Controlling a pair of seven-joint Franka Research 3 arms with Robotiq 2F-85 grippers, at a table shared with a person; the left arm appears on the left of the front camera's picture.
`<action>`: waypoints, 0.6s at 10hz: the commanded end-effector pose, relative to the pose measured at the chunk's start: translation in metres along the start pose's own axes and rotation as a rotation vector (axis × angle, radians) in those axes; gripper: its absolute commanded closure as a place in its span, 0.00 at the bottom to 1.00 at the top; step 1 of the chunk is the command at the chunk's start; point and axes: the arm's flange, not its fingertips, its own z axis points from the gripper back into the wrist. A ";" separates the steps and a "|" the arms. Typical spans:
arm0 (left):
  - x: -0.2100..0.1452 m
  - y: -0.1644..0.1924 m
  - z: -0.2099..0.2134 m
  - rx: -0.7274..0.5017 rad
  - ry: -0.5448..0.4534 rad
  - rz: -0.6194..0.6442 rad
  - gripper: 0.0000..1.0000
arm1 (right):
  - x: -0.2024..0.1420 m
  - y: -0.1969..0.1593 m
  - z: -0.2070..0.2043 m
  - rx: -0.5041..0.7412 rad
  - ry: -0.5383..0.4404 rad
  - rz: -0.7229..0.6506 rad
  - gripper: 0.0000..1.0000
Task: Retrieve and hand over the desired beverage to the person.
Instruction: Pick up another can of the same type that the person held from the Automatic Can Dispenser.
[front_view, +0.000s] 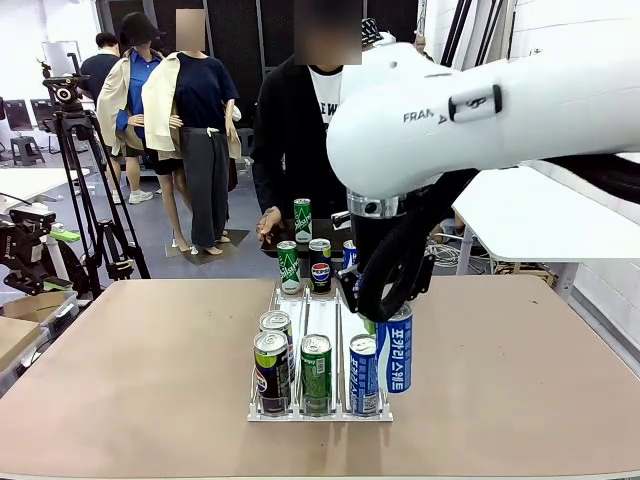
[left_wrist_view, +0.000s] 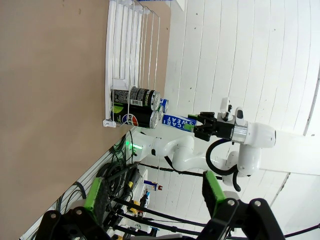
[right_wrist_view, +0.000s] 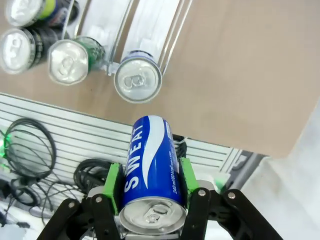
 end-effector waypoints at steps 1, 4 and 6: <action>-0.002 0.000 -0.001 0.006 -0.012 0.000 0.00 | -0.023 0.000 0.020 -0.031 -0.057 0.013 1.00; -0.002 0.000 -0.001 0.006 -0.012 0.000 0.00 | -0.047 -0.016 0.042 -0.037 -0.109 0.035 1.00; -0.002 0.000 -0.001 0.006 -0.012 0.000 0.00 | -0.061 -0.039 0.062 -0.013 -0.127 0.055 1.00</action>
